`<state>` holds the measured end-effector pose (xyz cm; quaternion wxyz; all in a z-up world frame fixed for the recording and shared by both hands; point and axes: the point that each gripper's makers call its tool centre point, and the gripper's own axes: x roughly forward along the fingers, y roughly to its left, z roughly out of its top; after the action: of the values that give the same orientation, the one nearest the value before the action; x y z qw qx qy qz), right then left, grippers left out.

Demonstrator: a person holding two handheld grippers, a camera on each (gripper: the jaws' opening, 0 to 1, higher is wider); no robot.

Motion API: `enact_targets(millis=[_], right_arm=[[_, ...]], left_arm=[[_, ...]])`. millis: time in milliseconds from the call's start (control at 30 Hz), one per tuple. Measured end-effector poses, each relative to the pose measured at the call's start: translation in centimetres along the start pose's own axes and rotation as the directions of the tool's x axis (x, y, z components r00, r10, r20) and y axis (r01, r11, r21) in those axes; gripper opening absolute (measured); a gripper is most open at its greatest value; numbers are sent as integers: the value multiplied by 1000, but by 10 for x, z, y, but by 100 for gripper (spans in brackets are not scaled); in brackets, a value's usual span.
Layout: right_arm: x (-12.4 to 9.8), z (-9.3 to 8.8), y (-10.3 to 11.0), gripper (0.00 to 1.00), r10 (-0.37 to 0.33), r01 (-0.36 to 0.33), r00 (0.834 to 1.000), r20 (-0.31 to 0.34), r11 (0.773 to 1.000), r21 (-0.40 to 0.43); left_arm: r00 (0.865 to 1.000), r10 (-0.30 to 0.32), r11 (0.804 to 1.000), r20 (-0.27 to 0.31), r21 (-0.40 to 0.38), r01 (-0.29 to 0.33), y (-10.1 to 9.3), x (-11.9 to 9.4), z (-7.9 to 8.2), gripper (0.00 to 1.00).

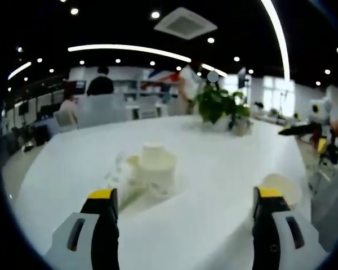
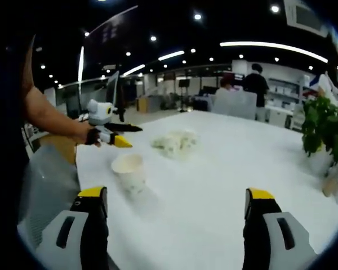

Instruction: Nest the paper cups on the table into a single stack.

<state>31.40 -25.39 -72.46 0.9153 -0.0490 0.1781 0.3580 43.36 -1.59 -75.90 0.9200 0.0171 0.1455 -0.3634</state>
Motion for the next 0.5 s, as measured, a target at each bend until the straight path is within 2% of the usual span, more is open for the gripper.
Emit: enact_targets(millis=[200,500], right_arm=[[1,-3,-2,99,-2,2,1000,1,1000,7],[0,-9,-4,99,-6,6,1000,-11,1000,27]], left_arm=[[1000,-3,1000,-6,4,3,8,21,-4,94],[1000,14,1000,-8,22,-14,20,53,1,86]])
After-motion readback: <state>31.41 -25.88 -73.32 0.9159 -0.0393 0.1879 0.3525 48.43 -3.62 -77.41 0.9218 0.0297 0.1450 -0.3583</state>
